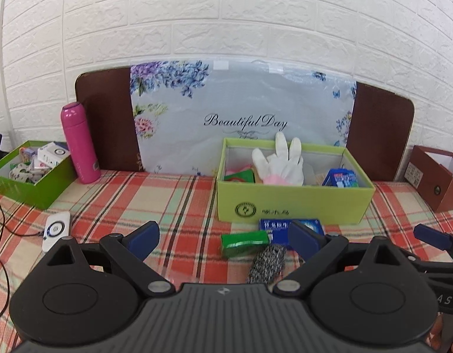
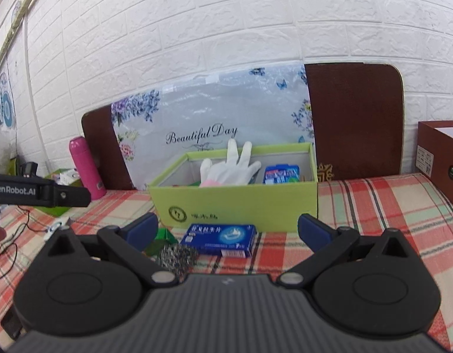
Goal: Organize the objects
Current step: 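Withdraw both open tools from the lime-green box back over the table, then grasp the clear plastic cup with the left tool while the right tool grasps the steel wool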
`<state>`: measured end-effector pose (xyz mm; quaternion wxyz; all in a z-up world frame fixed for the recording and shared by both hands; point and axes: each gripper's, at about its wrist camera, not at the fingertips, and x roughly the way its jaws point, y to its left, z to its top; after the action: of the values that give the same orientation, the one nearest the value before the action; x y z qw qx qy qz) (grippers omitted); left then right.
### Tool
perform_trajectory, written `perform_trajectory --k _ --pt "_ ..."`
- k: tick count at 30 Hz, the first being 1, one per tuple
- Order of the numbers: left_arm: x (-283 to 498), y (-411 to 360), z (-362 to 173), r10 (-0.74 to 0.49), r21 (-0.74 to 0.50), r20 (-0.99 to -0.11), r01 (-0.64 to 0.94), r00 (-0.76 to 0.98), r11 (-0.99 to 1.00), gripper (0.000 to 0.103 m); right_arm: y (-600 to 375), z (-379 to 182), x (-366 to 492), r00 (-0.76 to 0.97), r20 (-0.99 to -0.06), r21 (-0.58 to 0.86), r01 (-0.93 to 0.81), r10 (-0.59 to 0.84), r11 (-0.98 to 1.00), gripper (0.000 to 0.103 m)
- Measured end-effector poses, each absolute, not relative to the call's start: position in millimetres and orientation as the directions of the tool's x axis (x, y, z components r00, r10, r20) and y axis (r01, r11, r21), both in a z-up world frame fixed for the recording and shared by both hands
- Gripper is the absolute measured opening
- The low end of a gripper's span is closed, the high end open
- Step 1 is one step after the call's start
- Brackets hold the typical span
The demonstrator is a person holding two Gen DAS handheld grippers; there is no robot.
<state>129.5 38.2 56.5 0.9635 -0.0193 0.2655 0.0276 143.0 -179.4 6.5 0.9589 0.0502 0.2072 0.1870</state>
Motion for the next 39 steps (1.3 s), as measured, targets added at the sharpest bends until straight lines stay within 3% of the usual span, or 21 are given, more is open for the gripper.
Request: perform_trajectory --k 21,34,35,36,37,38,39 --pt "73.1 105.1 -11.1 0.09 -0.138 -0.624 -0.223 0.776 0.965 0.097 -134.2 -48.5 112.5 0.757 -0.517 0.106 -0.407 0.4 0.907 0.103" --pt "136.9 127.2 -21.9 0.056 -0.135 -0.591 -0.167 0.805 0.977 0.095 -116.1 -54.8 120.5 0.727 -0.548 0.094 -0.437 0.413 0.895 0.103" --pt "140.0 129.9 -22.0 0.042 -0.149 -0.589 -0.16 0.807 0.976 0.088 -113.9 -54.8 122.4 0.726 -0.55 0.089 -0.441 0.413 0.893 0.103" --pt "142.6 132.0 -22.6 0.011 -0.169 -0.589 -0.137 0.808 0.976 0.066 -110.9 -54.7 125.0 0.724 -0.552 0.084 -0.445 0.413 0.892 0.103" --pt "146.2 134.0 -24.3 -0.035 -0.195 -0.604 -0.105 0.796 0.975 0.052 -107.2 -54.6 129.0 0.723 -0.554 0.077 -0.448 0.412 0.891 0.103" --pt "148.5 135.6 -27.1 -0.075 -0.225 -0.628 -0.088 0.774 0.97 0.025 -103.6 -54.7 132.8 0.723 -0.555 0.072 -0.45 0.411 0.89 0.103" --pt "148.3 136.9 -30.4 -0.119 -0.263 -0.64 -0.072 0.759 0.962 0.017 -98.9 -54.6 138.0 0.723 -0.555 0.068 -0.453 0.411 0.889 0.103"
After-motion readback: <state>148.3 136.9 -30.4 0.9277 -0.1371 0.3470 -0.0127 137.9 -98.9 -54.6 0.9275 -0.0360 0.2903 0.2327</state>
